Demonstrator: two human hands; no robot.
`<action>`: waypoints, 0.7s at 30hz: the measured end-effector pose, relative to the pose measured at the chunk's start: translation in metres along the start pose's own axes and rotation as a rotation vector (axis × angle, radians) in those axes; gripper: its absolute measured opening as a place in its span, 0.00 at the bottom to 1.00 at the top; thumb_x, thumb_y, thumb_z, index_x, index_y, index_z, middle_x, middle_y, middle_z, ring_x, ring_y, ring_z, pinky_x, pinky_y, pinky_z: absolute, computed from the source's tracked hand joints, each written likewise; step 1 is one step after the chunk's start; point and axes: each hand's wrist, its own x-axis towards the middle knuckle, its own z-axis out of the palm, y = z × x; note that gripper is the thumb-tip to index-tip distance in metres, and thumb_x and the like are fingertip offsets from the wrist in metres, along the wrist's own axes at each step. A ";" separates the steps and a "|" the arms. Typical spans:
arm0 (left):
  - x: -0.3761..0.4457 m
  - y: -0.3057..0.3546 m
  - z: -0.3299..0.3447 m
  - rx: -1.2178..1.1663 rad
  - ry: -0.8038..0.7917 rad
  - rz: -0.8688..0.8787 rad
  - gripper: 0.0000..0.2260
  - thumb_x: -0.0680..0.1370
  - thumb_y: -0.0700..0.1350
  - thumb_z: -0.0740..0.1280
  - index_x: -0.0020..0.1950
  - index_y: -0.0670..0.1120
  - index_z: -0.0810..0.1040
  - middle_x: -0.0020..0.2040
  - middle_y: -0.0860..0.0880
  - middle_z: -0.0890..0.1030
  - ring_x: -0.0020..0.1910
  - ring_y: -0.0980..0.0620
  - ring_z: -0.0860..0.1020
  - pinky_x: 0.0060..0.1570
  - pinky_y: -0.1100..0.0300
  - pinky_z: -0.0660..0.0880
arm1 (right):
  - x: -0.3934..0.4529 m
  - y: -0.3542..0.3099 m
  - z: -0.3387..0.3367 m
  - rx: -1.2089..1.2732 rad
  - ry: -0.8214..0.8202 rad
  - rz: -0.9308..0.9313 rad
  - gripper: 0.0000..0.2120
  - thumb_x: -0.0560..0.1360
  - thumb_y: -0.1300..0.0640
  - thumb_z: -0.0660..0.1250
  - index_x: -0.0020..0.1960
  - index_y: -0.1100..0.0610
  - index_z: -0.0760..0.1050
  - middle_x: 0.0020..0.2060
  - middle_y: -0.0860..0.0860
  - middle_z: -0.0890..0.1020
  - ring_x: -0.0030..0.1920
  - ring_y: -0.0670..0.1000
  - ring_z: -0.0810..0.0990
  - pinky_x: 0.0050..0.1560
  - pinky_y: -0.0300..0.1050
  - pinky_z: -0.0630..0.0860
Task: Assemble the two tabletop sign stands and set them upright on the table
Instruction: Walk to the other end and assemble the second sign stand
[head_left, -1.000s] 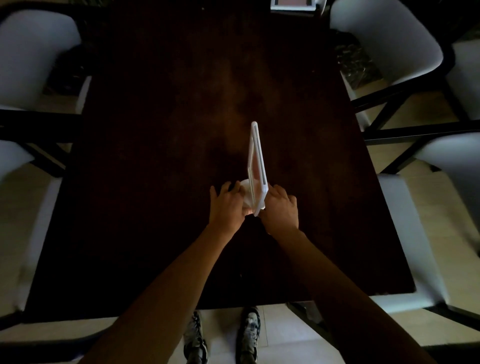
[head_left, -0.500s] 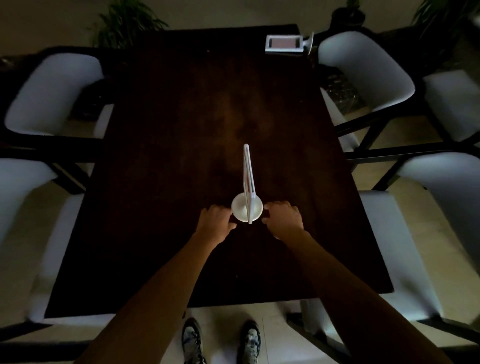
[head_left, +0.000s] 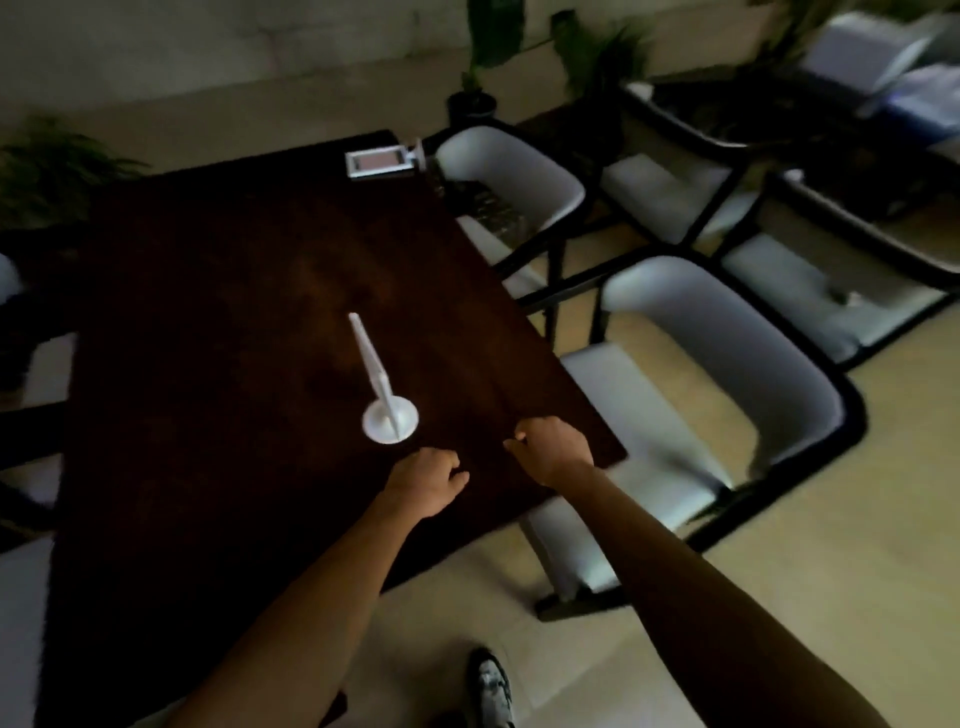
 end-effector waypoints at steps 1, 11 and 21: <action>-0.003 0.015 0.000 0.013 -0.004 0.052 0.15 0.78 0.52 0.61 0.58 0.45 0.77 0.54 0.43 0.82 0.55 0.43 0.79 0.51 0.51 0.75 | -0.016 0.008 -0.005 0.005 0.026 0.039 0.13 0.77 0.48 0.61 0.52 0.56 0.77 0.50 0.56 0.81 0.50 0.57 0.80 0.44 0.47 0.74; -0.045 0.191 0.025 0.148 -0.068 0.493 0.16 0.79 0.50 0.57 0.52 0.39 0.77 0.53 0.36 0.80 0.52 0.38 0.78 0.50 0.49 0.75 | -0.167 0.124 -0.041 0.041 0.228 0.455 0.18 0.78 0.46 0.57 0.47 0.58 0.78 0.49 0.59 0.83 0.49 0.60 0.80 0.41 0.45 0.70; -0.051 0.345 0.066 0.284 -0.102 0.726 0.15 0.79 0.49 0.56 0.52 0.41 0.76 0.53 0.39 0.81 0.50 0.39 0.78 0.46 0.51 0.73 | -0.261 0.250 -0.078 0.030 0.370 0.658 0.19 0.79 0.45 0.57 0.48 0.58 0.78 0.47 0.59 0.83 0.46 0.62 0.81 0.36 0.46 0.71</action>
